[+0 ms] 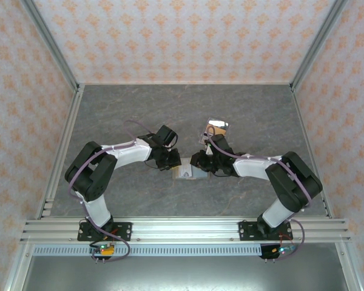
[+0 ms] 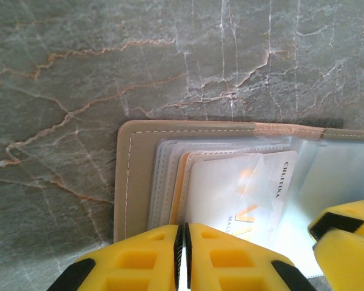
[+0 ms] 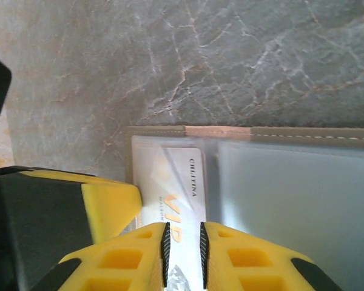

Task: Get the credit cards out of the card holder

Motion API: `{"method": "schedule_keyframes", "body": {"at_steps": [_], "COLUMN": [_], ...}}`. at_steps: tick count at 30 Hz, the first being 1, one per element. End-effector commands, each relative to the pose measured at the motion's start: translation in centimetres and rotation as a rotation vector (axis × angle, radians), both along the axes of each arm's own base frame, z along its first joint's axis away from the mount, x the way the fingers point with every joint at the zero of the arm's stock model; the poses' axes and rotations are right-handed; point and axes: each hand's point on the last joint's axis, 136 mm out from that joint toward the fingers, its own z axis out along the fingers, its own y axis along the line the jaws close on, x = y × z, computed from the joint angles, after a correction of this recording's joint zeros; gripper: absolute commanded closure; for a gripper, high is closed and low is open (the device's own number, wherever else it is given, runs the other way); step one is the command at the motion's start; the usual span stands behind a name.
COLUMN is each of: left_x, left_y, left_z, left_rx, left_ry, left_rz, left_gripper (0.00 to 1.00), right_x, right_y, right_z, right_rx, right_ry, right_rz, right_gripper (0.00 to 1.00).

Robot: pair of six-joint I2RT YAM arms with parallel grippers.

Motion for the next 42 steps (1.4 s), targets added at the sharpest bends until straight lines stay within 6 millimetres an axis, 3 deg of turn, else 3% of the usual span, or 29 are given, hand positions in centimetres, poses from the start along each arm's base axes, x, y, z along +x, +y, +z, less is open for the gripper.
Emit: {"method": "schedule_keyframes", "body": {"at_steps": [1,7,16,25,42], "left_x": [-1.0,-1.0,-1.1,-1.2,-0.2], "left_y": [1.2,1.2,1.2,0.6,1.0], "left_z": [-2.6,-2.6,-2.8,-2.8,0.0], "left_rx": [0.082,0.082,0.082,0.051,0.063], "left_ry": [0.053,0.054,0.061,0.069,0.003], "left_rz": [0.015,0.013,0.010,-0.002,-0.001], "left_gripper": [0.87,0.87,0.87,0.90,0.83], "right_x": [0.2,-0.1,-0.2,-0.3,-0.1], "right_y": [0.5,1.3,1.0,2.5,-0.4], "right_z": [0.5,-0.7,-1.9,-0.5,-0.1], "right_rx": [0.018,0.034,-0.007,0.095,0.016], "right_ry": [-0.016,0.036,0.055,0.012,-0.045], "right_rz": [0.021,0.058,0.065,0.122,0.039], "right_gripper": [0.76,0.76,0.77,0.84,0.98]}}
